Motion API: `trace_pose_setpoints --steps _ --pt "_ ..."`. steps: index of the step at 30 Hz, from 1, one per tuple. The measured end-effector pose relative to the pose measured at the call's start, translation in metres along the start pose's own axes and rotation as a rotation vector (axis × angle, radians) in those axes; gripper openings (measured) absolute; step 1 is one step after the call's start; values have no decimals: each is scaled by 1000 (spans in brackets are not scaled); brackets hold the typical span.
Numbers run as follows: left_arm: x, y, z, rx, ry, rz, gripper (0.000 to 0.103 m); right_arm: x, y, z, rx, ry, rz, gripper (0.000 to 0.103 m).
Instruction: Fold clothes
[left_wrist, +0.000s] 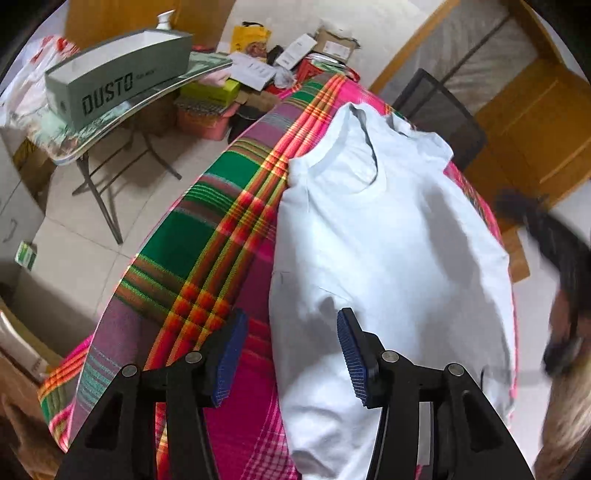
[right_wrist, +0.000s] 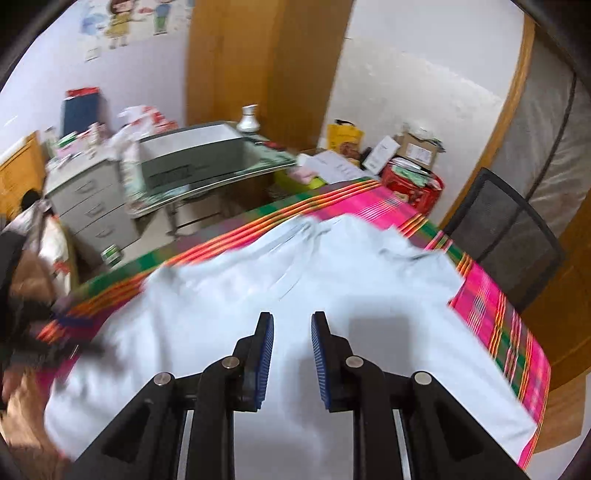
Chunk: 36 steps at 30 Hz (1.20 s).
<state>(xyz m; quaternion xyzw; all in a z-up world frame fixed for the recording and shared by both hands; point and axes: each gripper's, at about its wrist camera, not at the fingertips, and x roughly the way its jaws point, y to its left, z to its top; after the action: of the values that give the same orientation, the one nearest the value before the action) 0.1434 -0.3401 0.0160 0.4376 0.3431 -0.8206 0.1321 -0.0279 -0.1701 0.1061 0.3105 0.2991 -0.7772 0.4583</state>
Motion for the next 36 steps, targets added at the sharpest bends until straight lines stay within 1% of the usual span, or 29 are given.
trace_pose_setpoints --steps 1,3,6,9,11,13,16,21,23,25,27,28,29,30,31,33,34,36 --pt "-1 2 1 -28 -5 -12 53 -6 11 -10 -6 -6 9 22" --pt "1 7 3 -85 1 -28 53 -14 33 -29 1 -9 64 22" --pt "3 6 3 -95 9 -35 53 -23 72 -55 -8 -15 191 22" --pt "3 6 0 -88 42 -56 53 -26 115 -77 -72 -26 266 22" --pt "1 6 -4 -78 57 -68 53 -21 140 -86 -102 -11 312 23" --pt "1 6 -5 -71 64 -71 53 -17 157 -89 -100 -7 338 25" --pt "2 5 -2 -62 67 -65 53 -13 179 -93 -83 -12 405 29" --pt "4 3 7 -48 55 -43 53 -7 202 -95 -111 -6 360 31" --pt "4 6 9 -56 55 -44 52 -5 206 -95 -111 5 329 31" --pt "7 7 12 -62 61 -51 53 -2 209 -96 -110 10 316 31" --pt "8 7 13 -53 56 -51 52 1 208 -95 -83 15 322 31" --pt "8 6 12 -44 54 -41 50 2 207 -95 -67 17 327 29" --pt "8 5 12 -36 51 -31 50 3 206 -95 -45 20 339 22" --pt "8 4 11 -27 48 -21 43 4 203 -94 -19 25 357 16" --pt "8 3 10 -19 46 -9 37 4 202 -94 3 26 366 7" --pt "11 2 9 1 50 17 6 3 201 -94 22 22 363 5" --pt "12 3 8 -9 61 11 4 1 201 -94 31 19 370 5" --pt "9 7 6 -38 55 4 3 -4 200 -93 42 8 386 5"
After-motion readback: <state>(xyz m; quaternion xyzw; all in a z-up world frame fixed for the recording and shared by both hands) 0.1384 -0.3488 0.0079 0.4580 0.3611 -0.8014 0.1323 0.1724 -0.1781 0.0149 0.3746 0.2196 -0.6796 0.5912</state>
